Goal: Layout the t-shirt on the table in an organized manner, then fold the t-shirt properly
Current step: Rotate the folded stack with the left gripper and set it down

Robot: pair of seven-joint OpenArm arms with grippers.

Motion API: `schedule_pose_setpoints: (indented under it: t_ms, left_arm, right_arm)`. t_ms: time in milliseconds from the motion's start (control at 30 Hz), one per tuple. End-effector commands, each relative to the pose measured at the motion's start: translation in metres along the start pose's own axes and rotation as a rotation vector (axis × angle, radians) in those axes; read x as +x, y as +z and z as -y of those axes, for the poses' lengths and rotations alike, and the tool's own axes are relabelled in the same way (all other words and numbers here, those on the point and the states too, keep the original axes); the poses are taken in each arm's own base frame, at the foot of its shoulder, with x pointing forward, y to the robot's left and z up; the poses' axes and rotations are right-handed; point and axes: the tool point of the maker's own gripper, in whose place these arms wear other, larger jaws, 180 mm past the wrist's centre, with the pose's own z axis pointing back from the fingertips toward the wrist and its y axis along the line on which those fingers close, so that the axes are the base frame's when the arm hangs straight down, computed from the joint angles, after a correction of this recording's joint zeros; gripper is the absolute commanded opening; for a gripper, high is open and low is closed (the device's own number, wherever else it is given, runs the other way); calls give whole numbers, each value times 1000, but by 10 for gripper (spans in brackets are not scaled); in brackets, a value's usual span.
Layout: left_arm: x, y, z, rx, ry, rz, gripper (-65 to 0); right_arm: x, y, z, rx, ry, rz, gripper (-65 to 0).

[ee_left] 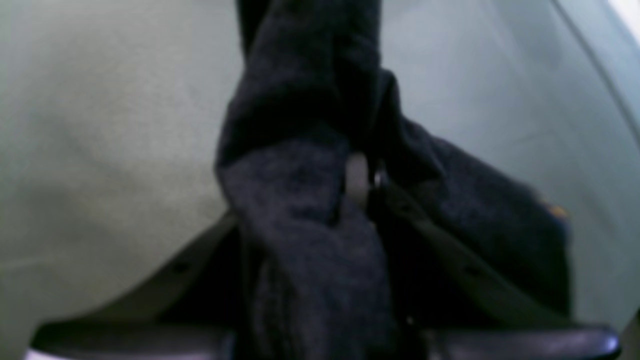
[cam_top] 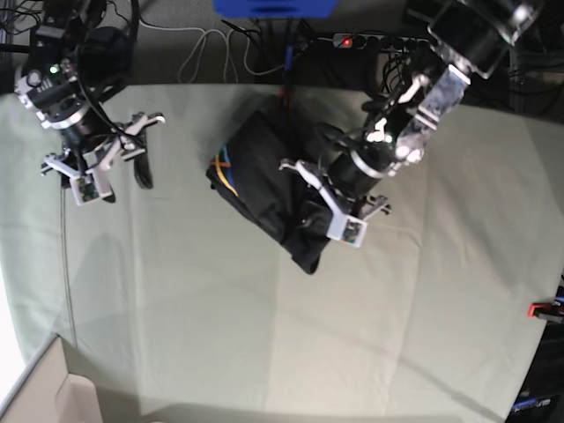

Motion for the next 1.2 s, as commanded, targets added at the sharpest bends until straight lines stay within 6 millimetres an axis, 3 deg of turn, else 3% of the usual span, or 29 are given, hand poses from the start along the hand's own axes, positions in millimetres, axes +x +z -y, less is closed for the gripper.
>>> schedule_pose_setpoints:
  t_ms: [0,400,533,800,933,1000,1167]
  left_arm:
    - [16,-5,3,-23,-33,39,-648]
    - [33,-46,34,-170,-343,-23,-648]
    - [40,-48,53,-256,-422,-23,-648]
    - [20,-32,91,-508,-458,-78,-648]
    - [22,-32,93,-524,-465,-79,-648]
    - [29,-41,93,-519,-499,-72,-648]
    - [18,-60,92,-485,-614,-106,-648]
  right_arm:
    - [9,3,5,-12,-2,41,-283]
    - [-4,15,30,-89,-26,13,-283]
    - [-7,18,38,-121,-53,11,-283]
    - [-10,16,36,-120,-69,7,-283]
    - [-10,15,34,-115,-71,7,-283]
    - [-11,14,34,-112,-73,5,-283]
    - [-13,10,34,-109,-82,1,-283]
